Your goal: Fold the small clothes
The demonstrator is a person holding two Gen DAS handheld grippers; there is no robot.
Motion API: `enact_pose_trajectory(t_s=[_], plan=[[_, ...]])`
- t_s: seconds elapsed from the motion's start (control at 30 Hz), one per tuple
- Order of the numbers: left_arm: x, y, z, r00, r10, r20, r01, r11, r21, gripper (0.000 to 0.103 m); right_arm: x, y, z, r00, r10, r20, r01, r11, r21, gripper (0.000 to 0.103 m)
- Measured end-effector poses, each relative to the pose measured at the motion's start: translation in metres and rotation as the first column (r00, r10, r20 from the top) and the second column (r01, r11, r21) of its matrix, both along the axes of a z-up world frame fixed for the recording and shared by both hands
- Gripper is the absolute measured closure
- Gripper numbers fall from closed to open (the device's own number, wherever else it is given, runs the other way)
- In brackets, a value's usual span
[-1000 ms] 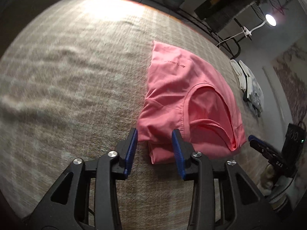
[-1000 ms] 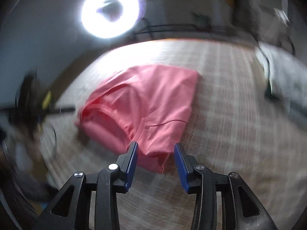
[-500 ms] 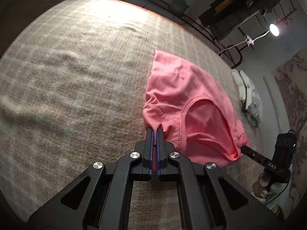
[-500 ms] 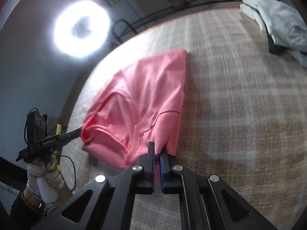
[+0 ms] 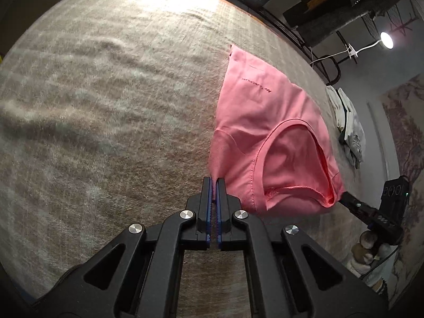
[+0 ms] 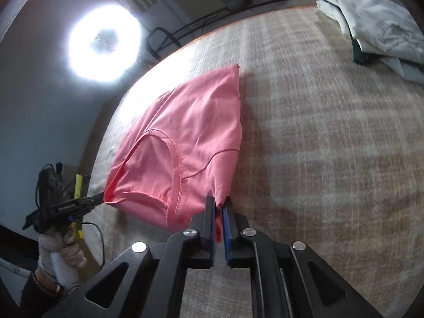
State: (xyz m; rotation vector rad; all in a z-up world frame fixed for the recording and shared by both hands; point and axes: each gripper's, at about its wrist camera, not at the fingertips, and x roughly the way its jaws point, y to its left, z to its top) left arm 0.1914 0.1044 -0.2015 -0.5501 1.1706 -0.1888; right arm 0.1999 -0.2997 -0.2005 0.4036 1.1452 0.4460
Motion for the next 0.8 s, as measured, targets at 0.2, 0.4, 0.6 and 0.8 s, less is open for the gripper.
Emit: enact_pose_trajectory(t_s=[0.2,0.4,0.6,0.8], plan=[[0.002,-0.006,0.001,1.0,0.001,0.004,-0.001,1.0,0.004,0.103,-0.015,0.008,0.017,0.998,-0.017,0.065,0.018,1.0,-0.017,0.064],[0.002,-0.006,0.0,1.0,-0.002,-0.001,0.002,1.0,0.001,0.103,-0.034,0.057,0.031,0.965,0.158,0.21,-0.104,0.963,-0.25,0.064],[0.002,-0.005,0.001,1.0,-0.004,-0.004,0.004,1.0,-0.013,0.103,-0.037,0.089,0.007,0.929,0.324,0.179,-0.218,0.871,-0.441,0.095],[-0.003,0.002,0.018,1.0,-0.007,0.028,0.008,0.999,-0.033,0.103,-0.036,0.069,0.025,0.929,0.311,0.202,-0.241,0.921,-0.307,0.102]])
